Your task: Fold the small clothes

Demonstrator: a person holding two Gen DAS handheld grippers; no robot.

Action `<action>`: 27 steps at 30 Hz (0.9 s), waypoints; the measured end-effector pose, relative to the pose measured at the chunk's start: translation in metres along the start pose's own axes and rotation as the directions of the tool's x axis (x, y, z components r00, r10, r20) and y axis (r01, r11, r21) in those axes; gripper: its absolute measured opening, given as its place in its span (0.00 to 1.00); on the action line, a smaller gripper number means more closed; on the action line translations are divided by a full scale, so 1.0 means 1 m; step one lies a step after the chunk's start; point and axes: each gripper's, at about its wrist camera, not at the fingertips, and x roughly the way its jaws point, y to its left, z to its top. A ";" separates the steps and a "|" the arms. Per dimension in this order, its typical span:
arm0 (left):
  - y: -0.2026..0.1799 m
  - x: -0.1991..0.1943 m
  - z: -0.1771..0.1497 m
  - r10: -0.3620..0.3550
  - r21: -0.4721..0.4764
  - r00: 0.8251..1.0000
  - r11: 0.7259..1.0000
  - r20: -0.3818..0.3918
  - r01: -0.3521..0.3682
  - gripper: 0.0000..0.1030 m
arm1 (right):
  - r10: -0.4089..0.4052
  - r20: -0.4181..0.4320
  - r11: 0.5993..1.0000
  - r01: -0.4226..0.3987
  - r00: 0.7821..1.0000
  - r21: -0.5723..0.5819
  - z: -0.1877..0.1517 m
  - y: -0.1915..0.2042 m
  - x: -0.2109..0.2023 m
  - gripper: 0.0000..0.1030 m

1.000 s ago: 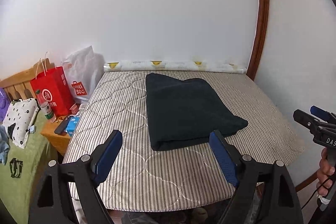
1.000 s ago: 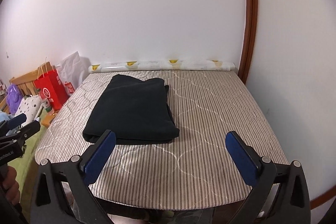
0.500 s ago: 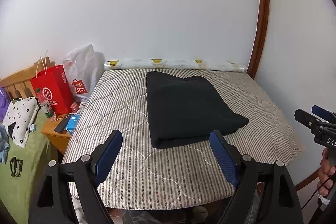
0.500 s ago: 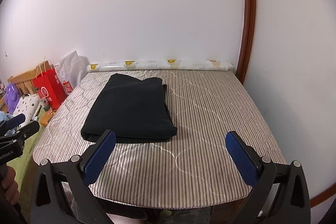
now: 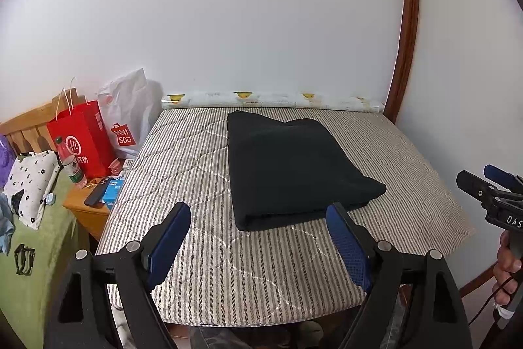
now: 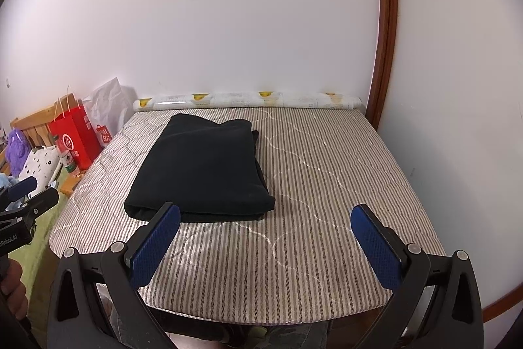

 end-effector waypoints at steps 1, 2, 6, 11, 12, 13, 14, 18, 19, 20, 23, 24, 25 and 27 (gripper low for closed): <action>0.000 0.000 0.000 0.000 0.000 1.000 1.000 0.000 0.000 0.82 | 0.000 -0.001 1.000 0.000 1.000 -0.001 0.000 -0.001 0.000 1.00; 0.000 0.000 0.000 -0.001 0.000 1.000 1.000 -0.001 0.001 0.82 | -0.001 -0.002 1.000 0.001 1.000 0.000 0.000 -0.001 0.000 1.00; -0.001 0.000 -0.001 -0.003 0.000 1.000 1.000 -0.002 0.003 0.82 | -0.001 -0.003 1.000 0.001 1.000 0.006 -0.001 -0.002 -0.001 1.00; -0.002 0.000 -0.001 -0.007 0.003 1.000 1.000 -0.002 0.007 0.82 | 0.000 0.001 1.000 0.000 1.000 0.007 -0.001 -0.003 -0.002 1.00; -0.002 0.000 -0.001 -0.006 0.003 1.000 1.000 -0.002 0.006 0.82 | 0.001 0.001 1.000 -0.001 1.000 0.007 -0.001 -0.004 -0.002 1.00; -0.002 0.000 -0.002 -0.005 0.004 1.000 1.000 -0.002 0.005 0.82 | 0.000 0.002 1.000 0.000 1.000 0.007 -0.001 -0.004 -0.002 1.00; -0.001 -0.001 -0.002 -0.006 0.003 1.000 1.000 -0.001 0.006 0.82 | 0.000 0.002 1.000 0.000 1.000 0.006 -0.001 -0.004 -0.002 1.00; 0.000 0.000 -0.002 -0.007 -0.001 1.000 1.000 -0.002 0.007 0.82 | 0.001 0.001 1.000 -0.001 1.000 0.001 0.001 -0.006 -0.001 1.00; 0.000 0.000 -0.002 -0.006 -0.001 1.000 1.000 -0.002 0.006 0.82 | 0.001 0.002 1.000 -0.001 1.000 0.002 0.001 -0.006 -0.001 1.00; 0.000 0.000 -0.002 -0.006 0.000 1.000 1.000 -0.002 0.006 0.82 | 0.001 0.002 1.000 -0.001 1.000 0.002 0.001 -0.006 0.000 1.00; 0.001 -0.001 -0.002 -0.006 0.002 1.000 1.000 -0.001 0.006 0.82 | 0.002 0.001 1.000 -0.002 1.000 -0.001 0.001 -0.006 0.000 1.00; 0.002 -0.001 -0.002 -0.008 0.000 1.000 1.000 0.000 0.008 0.82 | 0.002 0.002 1.000 -0.002 1.000 -0.003 0.001 -0.006 0.000 1.00; 0.002 -0.001 -0.002 -0.008 -0.001 1.000 1.000 0.000 0.008 0.82 | 0.003 0.003 1.000 -0.003 1.000 -0.004 0.001 -0.005 0.000 1.00; 0.003 -0.001 -0.002 -0.009 0.001 1.000 1.000 -0.001 0.009 0.82 | 0.004 0.003 1.000 -0.004 1.000 -0.003 0.001 -0.007 -0.001 1.00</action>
